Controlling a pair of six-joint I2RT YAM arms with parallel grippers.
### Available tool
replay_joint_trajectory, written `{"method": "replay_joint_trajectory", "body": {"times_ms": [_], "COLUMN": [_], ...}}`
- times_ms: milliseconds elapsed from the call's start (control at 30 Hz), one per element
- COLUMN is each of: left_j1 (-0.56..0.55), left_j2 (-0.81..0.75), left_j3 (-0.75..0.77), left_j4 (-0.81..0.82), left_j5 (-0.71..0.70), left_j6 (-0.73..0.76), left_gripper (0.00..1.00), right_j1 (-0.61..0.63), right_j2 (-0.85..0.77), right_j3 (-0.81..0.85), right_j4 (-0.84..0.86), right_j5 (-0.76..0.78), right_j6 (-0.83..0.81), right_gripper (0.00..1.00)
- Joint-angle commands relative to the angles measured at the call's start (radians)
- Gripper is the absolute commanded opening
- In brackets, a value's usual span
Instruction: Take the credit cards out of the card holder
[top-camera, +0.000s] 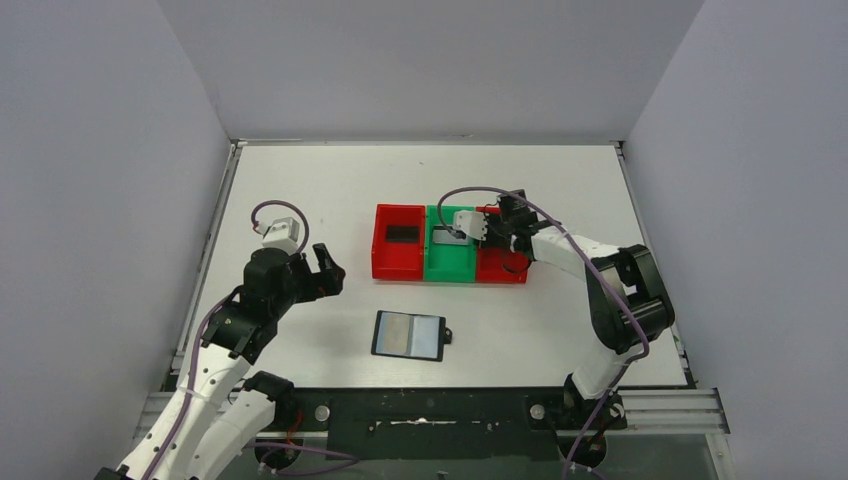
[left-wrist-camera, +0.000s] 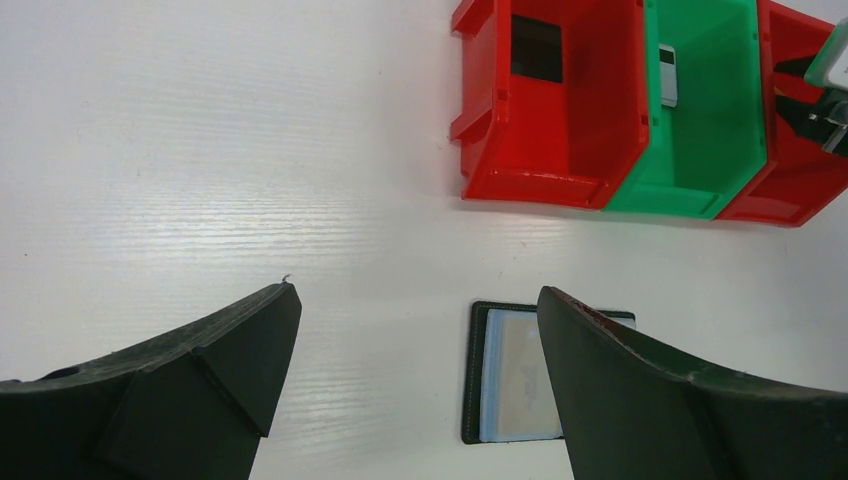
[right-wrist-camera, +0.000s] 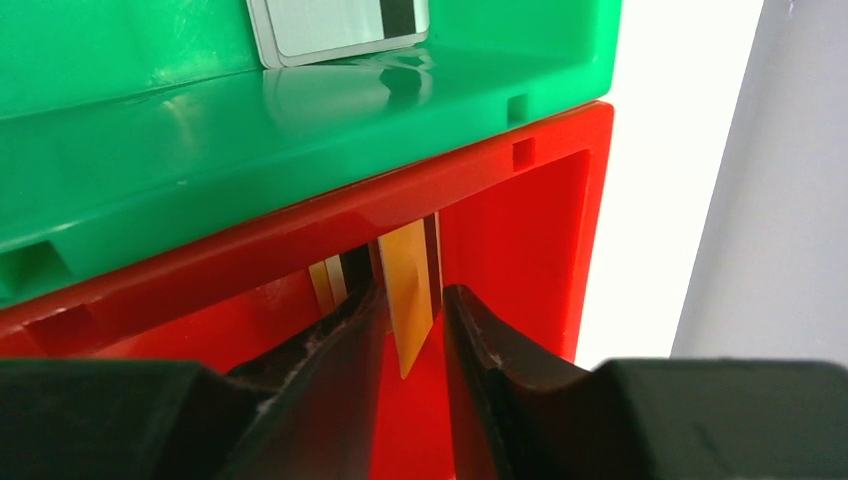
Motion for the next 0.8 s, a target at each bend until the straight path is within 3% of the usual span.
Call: {"method": "replay_joint_trajectory", "body": {"times_ms": [0, 300, 433, 500, 567, 633, 767], "left_j1": [0.008, 0.008, 0.008, 0.008, 0.009, 0.011, 0.012], "left_j2": [0.002, 0.005, 0.004, 0.006, 0.007, 0.005, 0.005], "left_j3": [0.011, 0.011, 0.011, 0.011, 0.011, 0.011, 0.011], "left_j4": [0.065, 0.067, 0.067, 0.068, 0.068, 0.070, 0.071], "left_j5": [0.019, 0.024, 0.025, 0.026, 0.029, 0.031, 0.030], "left_j6": [0.016, 0.015, 0.015, 0.016, 0.016, 0.016, 0.016], "left_gripper": [0.91, 0.91, 0.91, 0.91, 0.91, 0.91, 0.91], "right_j1": [-0.005, -0.015, -0.015, -0.014, -0.012, -0.007, -0.008], "right_j2": [-0.083, -0.112, -0.187, -0.239, -0.270, -0.265, -0.210], "right_j3": [0.008, 0.010, -0.007, -0.029, -0.033, 0.011, 0.133], "right_j4": [0.022, 0.029, 0.072, 0.111, 0.137, 0.110, -0.163], "right_j5": [-0.021, -0.014, -0.049, -0.071, -0.053, 0.005, 0.074], "right_j6": [0.041, 0.074, 0.172, 0.254, 0.434, 0.707, 1.195], "right_gripper": [0.31, 0.32, 0.33, 0.39, 0.43, 0.41, 0.34]}}
